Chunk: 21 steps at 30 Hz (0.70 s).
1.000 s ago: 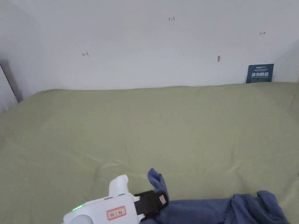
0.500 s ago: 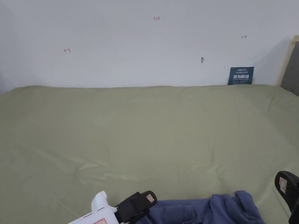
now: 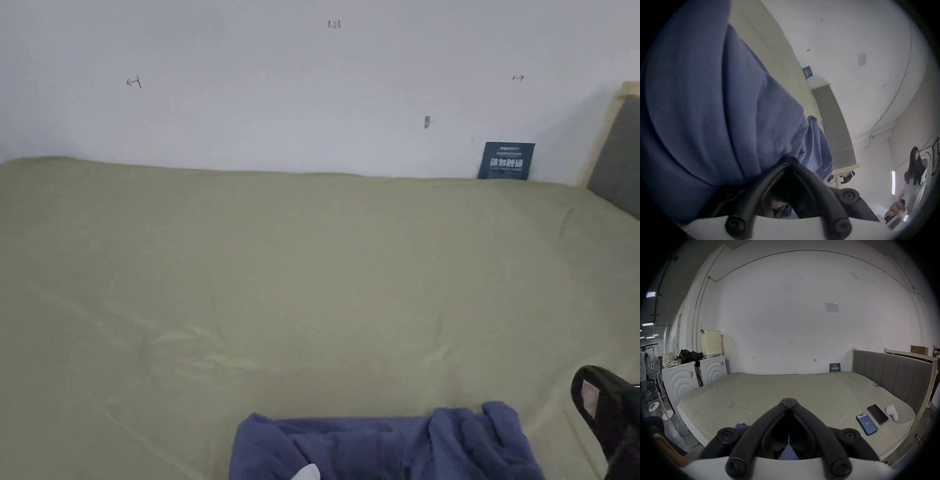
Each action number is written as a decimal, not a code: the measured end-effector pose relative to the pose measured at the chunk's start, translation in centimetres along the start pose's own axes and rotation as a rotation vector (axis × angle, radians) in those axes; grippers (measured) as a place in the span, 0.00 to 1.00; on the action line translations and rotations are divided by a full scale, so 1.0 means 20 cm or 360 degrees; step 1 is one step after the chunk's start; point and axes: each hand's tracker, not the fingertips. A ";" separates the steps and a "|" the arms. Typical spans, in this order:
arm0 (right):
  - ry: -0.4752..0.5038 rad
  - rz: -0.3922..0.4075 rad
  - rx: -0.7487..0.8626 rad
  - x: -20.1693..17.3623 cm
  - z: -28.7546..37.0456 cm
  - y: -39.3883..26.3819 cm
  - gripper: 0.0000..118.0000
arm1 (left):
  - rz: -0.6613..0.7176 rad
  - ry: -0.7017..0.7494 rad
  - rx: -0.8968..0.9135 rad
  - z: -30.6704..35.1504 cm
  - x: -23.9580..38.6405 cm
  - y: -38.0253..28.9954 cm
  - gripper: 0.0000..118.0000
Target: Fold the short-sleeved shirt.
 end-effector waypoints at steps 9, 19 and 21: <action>0.0053 0.0008 -0.0006 -0.02 -0.06 0.00 0.00 | -0.0210 -0.0120 -0.0179 0.43 0.14 0.43 0.89; 0.0111 0.0020 -0.0044 -0.06 -0.10 -0.02 0.00 | 0.0138 0.0058 -0.0261 0.81 -0.28 0.77 0.99; 0.0105 0.0020 -0.0050 -0.06 -0.11 -0.03 0.00 | 0.0136 -0.0012 -0.0376 0.71 -0.26 0.74 0.99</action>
